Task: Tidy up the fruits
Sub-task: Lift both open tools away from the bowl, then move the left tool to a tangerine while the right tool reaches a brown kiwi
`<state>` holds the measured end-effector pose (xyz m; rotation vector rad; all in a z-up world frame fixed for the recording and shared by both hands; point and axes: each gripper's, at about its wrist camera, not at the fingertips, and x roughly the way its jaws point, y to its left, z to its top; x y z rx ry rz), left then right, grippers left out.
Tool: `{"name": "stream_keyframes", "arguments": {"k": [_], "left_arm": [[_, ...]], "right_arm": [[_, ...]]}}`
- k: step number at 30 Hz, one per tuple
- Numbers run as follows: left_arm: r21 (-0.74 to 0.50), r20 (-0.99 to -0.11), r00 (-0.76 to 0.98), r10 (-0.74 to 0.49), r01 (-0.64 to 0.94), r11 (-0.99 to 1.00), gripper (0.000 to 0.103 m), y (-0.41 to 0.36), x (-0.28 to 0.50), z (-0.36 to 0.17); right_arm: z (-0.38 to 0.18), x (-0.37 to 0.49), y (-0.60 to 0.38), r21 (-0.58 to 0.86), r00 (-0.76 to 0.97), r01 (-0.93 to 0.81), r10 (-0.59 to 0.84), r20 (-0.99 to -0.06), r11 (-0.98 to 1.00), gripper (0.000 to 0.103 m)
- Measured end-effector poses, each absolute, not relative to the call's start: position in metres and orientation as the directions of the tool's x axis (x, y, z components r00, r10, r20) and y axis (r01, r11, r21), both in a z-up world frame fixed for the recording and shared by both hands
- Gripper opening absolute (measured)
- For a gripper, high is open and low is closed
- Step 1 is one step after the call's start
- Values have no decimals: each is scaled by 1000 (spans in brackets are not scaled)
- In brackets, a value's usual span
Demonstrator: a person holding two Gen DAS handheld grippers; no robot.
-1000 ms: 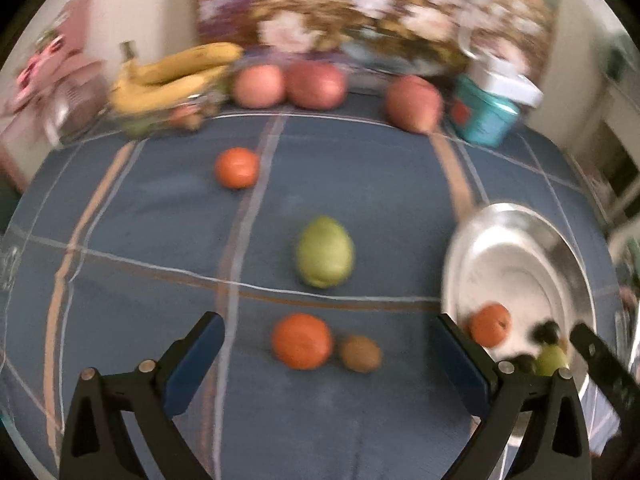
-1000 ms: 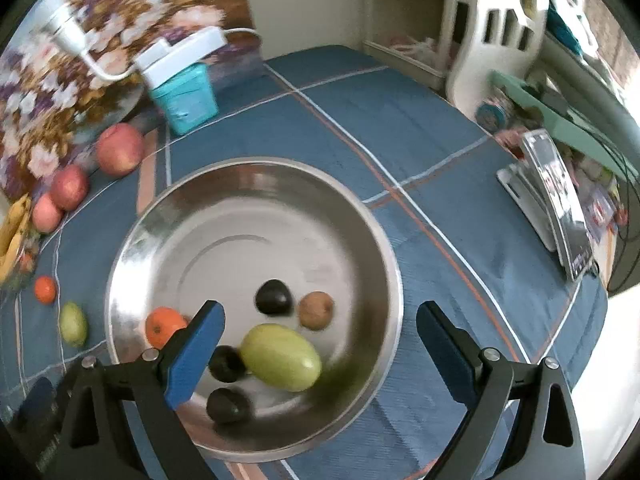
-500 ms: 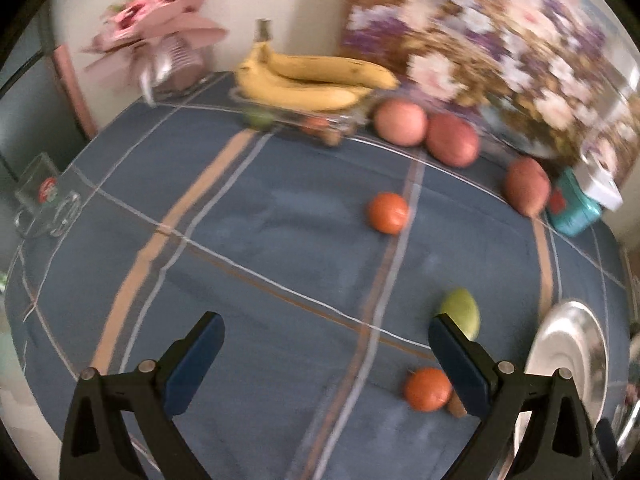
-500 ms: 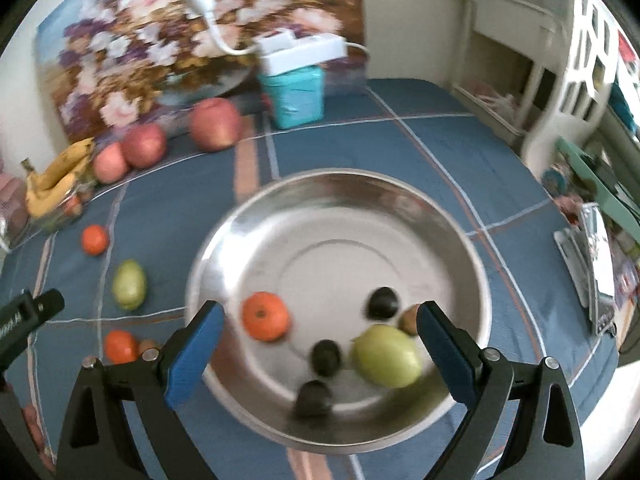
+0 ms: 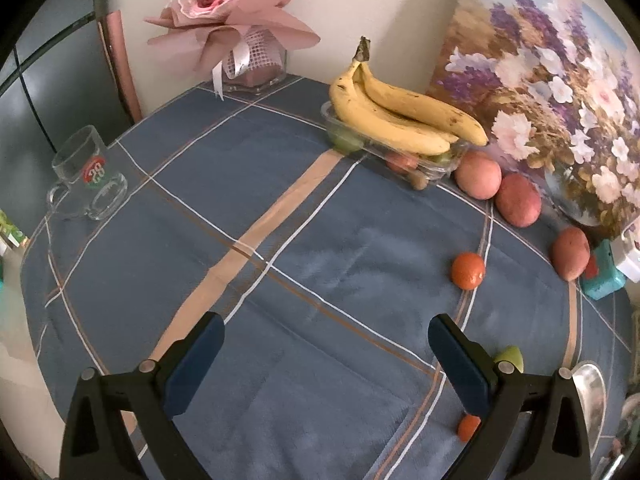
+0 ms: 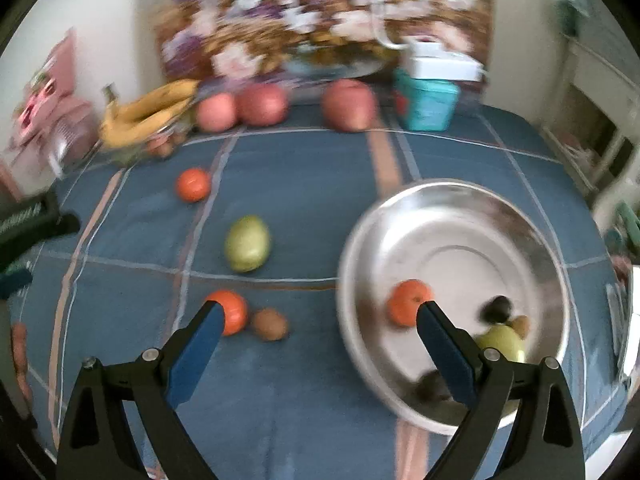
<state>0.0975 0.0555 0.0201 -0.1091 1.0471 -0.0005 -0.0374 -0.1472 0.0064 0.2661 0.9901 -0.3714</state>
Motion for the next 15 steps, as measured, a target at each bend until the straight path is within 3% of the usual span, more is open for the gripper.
{"name": "stream_keyframes", "arguments": {"k": [8, 15], "left_arm": [[-83, -884, 464, -61, -27, 996, 103, 52, 100, 8], [-115, -889, 439, -127, 54, 992, 103, 37, 99, 4]], "right_arm": [[1, -18, -118, 38, 492, 314, -128, -861, 949, 97], [2, -20, -129, 96, 503, 348, -99, -859, 933, 97]]}}
